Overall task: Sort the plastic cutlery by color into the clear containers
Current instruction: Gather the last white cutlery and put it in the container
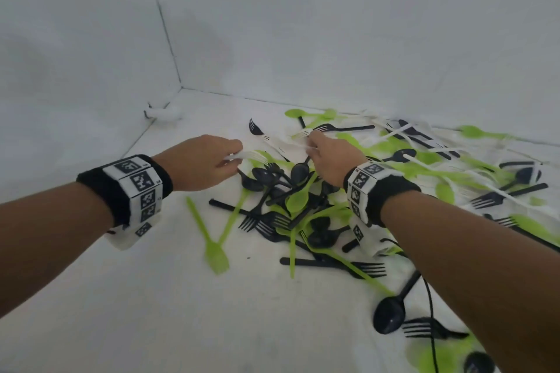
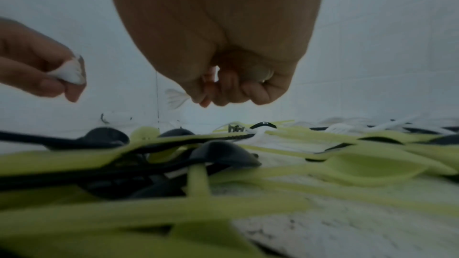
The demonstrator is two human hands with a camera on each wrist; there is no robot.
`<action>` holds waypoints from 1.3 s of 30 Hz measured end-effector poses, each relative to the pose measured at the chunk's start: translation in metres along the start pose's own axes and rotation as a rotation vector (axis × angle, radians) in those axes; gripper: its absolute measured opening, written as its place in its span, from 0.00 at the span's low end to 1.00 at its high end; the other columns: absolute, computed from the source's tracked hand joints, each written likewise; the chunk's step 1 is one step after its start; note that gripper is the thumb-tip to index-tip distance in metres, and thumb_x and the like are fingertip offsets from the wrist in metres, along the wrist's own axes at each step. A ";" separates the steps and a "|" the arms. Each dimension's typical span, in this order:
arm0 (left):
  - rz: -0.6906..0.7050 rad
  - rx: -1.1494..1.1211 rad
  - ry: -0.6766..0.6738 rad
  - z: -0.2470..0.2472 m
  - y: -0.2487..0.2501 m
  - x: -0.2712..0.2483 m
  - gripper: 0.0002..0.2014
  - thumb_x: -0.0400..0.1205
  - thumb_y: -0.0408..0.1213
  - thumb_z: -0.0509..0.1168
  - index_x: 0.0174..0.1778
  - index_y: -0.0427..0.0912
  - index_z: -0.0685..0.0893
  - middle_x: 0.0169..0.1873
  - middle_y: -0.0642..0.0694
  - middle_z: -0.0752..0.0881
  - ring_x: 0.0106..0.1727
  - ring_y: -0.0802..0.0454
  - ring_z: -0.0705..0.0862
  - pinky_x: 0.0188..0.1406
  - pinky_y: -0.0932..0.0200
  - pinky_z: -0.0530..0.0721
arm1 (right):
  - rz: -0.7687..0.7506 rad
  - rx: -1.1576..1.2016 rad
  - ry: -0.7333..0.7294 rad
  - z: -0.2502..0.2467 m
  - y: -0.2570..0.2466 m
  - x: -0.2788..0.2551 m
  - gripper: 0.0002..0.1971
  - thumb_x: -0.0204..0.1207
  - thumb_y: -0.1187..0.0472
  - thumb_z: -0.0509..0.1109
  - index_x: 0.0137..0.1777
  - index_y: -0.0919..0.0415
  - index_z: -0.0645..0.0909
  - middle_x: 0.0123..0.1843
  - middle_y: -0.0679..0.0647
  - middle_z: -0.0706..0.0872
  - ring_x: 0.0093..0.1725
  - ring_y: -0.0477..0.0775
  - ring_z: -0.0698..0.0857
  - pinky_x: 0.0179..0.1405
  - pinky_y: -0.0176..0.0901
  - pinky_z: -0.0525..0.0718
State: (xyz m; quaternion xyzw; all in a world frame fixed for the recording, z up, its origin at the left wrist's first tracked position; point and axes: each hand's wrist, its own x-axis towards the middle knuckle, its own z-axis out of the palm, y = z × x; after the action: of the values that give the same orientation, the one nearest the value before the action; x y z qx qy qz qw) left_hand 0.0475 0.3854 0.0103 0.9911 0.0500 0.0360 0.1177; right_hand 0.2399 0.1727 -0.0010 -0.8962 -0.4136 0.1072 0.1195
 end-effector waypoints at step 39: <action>-0.546 -1.059 0.212 -0.006 0.020 0.071 0.07 0.86 0.37 0.57 0.42 0.41 0.75 0.33 0.48 0.83 0.28 0.53 0.68 0.29 0.58 0.66 | 0.213 0.505 0.197 0.013 -0.049 0.033 0.11 0.86 0.55 0.57 0.52 0.61 0.76 0.44 0.52 0.87 0.42 0.55 0.86 0.40 0.50 0.83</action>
State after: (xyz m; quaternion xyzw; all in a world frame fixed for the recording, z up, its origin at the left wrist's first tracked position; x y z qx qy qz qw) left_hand 0.1188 0.3752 0.0253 0.7403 0.2892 0.1233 0.5942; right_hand 0.2221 0.2307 -0.0013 -0.8827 -0.2637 0.1313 0.3662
